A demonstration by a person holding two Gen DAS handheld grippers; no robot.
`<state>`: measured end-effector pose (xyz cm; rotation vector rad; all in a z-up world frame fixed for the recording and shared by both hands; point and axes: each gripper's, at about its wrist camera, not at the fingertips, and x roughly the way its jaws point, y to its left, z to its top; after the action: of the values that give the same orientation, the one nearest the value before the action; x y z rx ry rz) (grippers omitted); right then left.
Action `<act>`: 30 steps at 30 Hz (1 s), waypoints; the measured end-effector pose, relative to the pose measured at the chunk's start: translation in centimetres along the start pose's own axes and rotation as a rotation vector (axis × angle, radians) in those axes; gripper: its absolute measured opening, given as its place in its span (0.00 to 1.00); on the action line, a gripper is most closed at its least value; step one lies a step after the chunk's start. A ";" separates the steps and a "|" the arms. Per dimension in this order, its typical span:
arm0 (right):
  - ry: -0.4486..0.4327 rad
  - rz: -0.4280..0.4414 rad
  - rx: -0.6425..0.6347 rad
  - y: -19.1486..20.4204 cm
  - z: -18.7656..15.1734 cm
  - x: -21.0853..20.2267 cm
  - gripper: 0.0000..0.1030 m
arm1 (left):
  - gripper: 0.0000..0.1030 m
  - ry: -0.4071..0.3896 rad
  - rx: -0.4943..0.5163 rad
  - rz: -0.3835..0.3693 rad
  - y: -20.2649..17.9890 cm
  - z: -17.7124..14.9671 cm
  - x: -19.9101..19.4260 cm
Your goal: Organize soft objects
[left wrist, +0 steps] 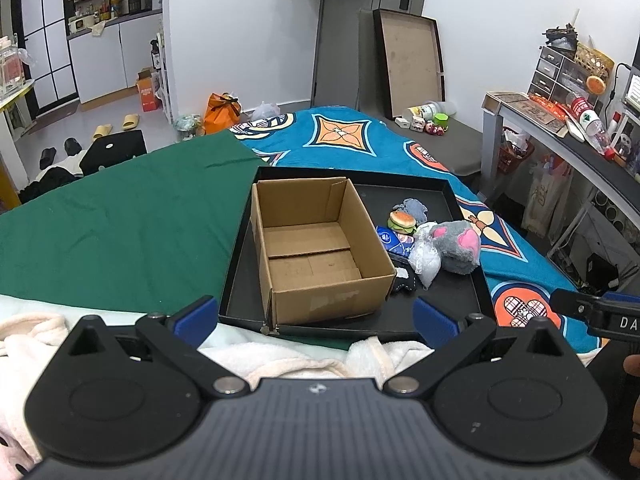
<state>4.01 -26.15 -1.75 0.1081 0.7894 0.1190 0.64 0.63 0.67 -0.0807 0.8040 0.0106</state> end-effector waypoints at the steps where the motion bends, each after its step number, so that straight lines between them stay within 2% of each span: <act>1: 0.002 -0.002 -0.001 0.0 0.1 0.1 1.00 | 1.00 0.000 0.001 0.000 0.0 0.1 0.1; 15: 0.015 -0.008 0.004 0.1 1.0 1.5 1.00 | 1.00 -0.007 -0.019 0.020 1.2 1.2 1.6; 30: 0.028 -0.001 0.045 -1.3 2.6 4.6 1.00 | 1.00 0.017 -0.045 0.079 2.7 2.4 5.1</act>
<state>9.16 -26.89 -3.40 0.1487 0.8207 0.1021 5.78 3.37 -1.54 -0.0912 0.8232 0.1031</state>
